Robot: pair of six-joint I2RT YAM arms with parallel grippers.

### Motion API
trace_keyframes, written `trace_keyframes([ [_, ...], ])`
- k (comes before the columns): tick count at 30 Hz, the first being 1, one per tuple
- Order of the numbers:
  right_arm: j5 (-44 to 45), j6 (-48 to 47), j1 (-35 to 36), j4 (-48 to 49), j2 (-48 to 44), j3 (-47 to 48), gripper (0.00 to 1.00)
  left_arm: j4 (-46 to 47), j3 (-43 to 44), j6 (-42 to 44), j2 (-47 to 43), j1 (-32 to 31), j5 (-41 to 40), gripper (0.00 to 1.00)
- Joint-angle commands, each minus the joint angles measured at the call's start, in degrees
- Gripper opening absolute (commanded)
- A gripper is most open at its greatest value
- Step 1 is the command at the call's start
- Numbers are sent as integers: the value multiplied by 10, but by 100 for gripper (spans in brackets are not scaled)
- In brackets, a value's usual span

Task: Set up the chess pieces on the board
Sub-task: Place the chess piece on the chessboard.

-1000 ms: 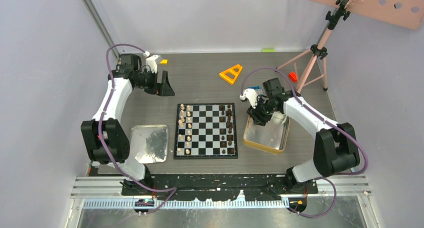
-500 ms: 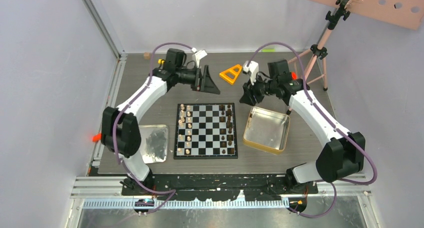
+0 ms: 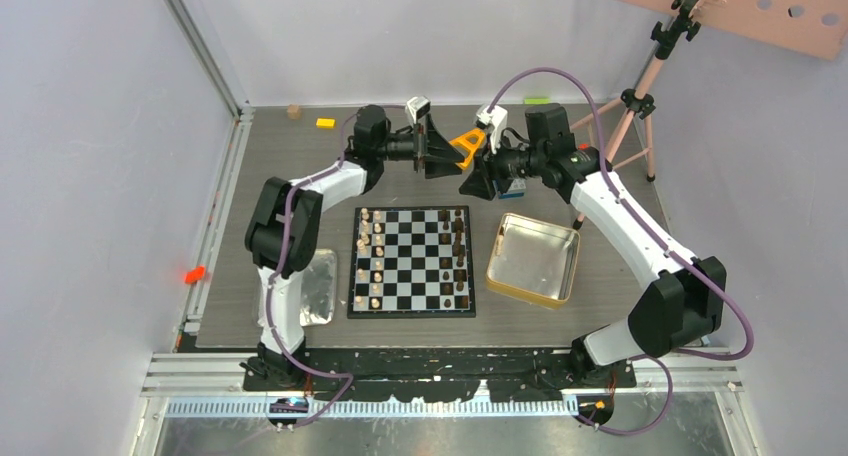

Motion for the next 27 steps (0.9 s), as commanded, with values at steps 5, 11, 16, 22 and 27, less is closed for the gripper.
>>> trace_keyframes([
  [5, 26, 7, 9, 20, -4, 16, 31, 149, -29, -106, -15, -13, 26, 59],
  [11, 40, -4, 9, 13, -2, 25, 31, 93, -49, -56, -48, -13, 31, 61],
  [16, 42, -14, 9, 4, 0, 32, 31, 57, -53, -26, -67, -17, 35, 62],
  [22, 38, -17, 12, 4, 5, 35, 31, 36, -40, -16, -65, -33, 38, 60],
  [27, 32, -16, 14, 2, -1, 38, 31, 32, -35, -16, -58, -36, 38, 57],
])
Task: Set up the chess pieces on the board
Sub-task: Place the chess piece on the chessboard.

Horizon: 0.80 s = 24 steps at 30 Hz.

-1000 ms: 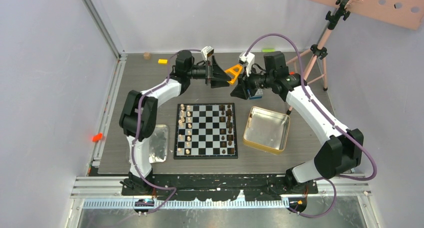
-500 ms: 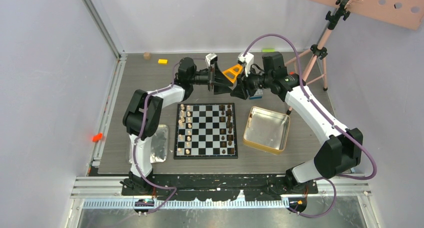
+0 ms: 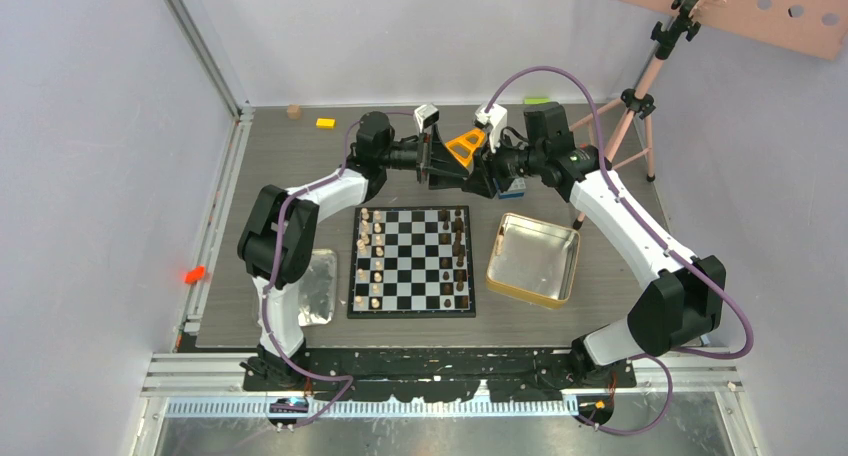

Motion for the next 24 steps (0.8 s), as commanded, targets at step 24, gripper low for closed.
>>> trace_keyframes([
  [24, 8, -10, 9, 10, -15, 36, 31, -40, 18, 28, -2, -25, 22, 43],
])
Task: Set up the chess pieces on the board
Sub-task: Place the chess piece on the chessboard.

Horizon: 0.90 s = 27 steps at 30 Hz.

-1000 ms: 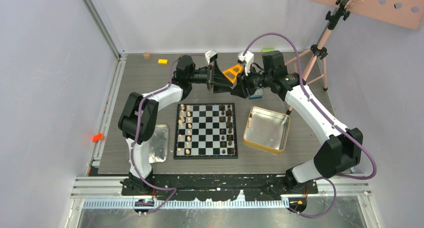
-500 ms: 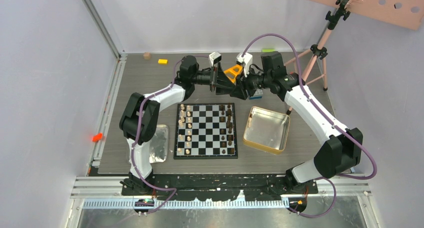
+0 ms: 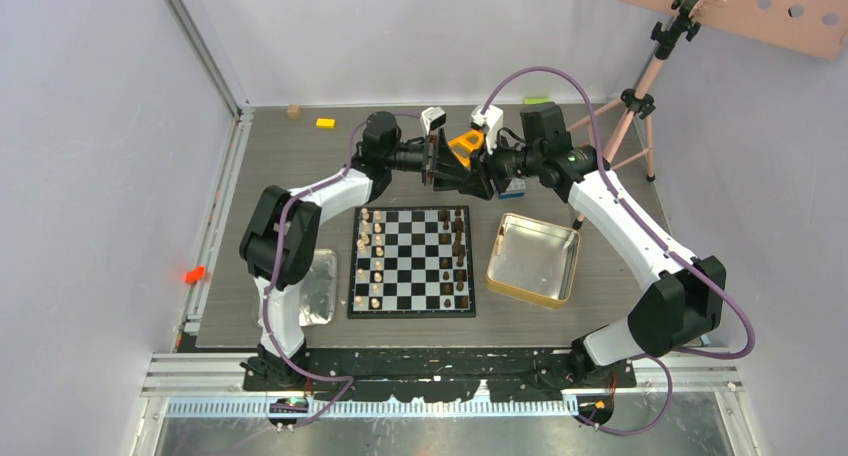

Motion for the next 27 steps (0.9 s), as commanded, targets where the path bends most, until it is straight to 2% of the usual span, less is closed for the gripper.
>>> trace_keyframes([
  [1, 11, -8, 3, 18, -15, 30, 31, -8, 7, 18, -2, -9, 22, 41],
  [9, 18, -21, 3, 9, -16, 30, 31, -50, 10, 52, -11, -9, 22, 25],
  [15, 22, -27, 4, 6, -14, 27, 37, -66, 12, 75, -21, -9, 22, 1],
  [17, 25, -26, 4, 6, -16, 26, 43, -79, 12, 93, -27, -8, 20, 0],
  [18, 29, -21, 4, 6, -21, 26, 50, -90, 11, 108, -32, -6, 19, 0],
  [20, 37, -16, 4, 4, -25, 29, 58, -122, 10, 141, -42, 1, 14, 0],
  [23, 42, -15, 3, -11, -37, 35, 63, -191, 8, 216, -67, 17, -1, 0],
  [27, 43, -20, 1, -35, -55, 36, 66, -310, 16, 362, -109, 44, -35, 0],
])
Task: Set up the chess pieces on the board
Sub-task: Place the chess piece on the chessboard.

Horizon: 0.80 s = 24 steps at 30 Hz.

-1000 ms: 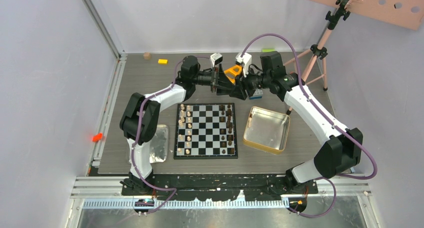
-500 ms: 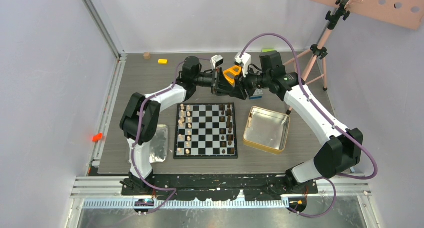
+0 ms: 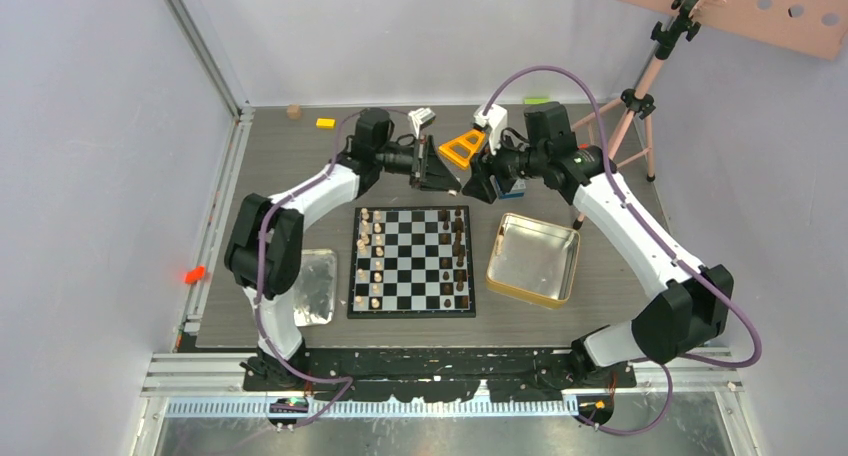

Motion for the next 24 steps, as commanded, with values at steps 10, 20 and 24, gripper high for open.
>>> trace_keyframes([
  [10, 27, 11, -30, 0, -89, -38, 69, -100, -136, 473, -209, 37, -155, 0],
  [20, 41, -4, -44, 8, -86, -101, 69, 276, -421, 547, -269, 6, -174, 7],
  [24, 53, -12, -45, 11, -82, -120, 69, 319, -438, 555, -229, -8, -161, 5],
])
